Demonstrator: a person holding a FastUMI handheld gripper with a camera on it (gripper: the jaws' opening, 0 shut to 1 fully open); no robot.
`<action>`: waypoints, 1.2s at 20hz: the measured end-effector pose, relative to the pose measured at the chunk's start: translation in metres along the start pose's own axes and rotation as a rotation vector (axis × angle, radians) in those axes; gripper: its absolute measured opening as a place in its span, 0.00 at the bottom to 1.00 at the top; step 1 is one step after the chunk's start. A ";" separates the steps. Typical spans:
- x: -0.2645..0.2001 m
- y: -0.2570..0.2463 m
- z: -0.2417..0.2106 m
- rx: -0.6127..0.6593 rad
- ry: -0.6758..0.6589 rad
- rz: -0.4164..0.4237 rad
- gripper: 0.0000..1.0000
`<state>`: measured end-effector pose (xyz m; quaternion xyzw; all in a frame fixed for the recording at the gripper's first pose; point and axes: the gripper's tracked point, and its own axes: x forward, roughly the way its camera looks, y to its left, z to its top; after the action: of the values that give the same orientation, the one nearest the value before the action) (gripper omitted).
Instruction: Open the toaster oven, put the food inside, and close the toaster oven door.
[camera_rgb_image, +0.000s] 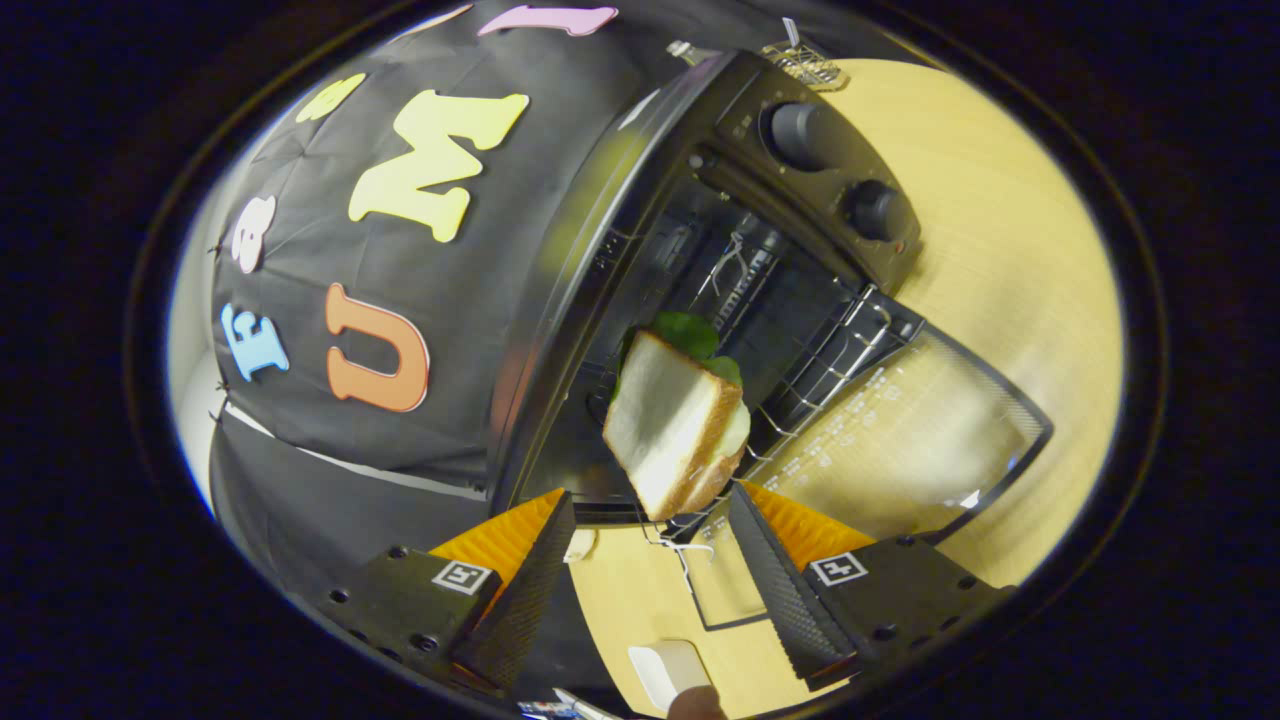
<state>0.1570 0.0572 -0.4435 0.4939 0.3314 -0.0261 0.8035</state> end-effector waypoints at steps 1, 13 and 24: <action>-0.009 -0.002 0.000 -0.027 -0.004 -0.009 1.00; -0.097 -0.031 -0.016 -0.665 0.014 -0.171 1.00; -0.107 -0.117 -0.077 -0.766 0.196 -0.331 1.00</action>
<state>-0.0086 0.0292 -0.4964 0.1002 0.4668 0.0176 0.8785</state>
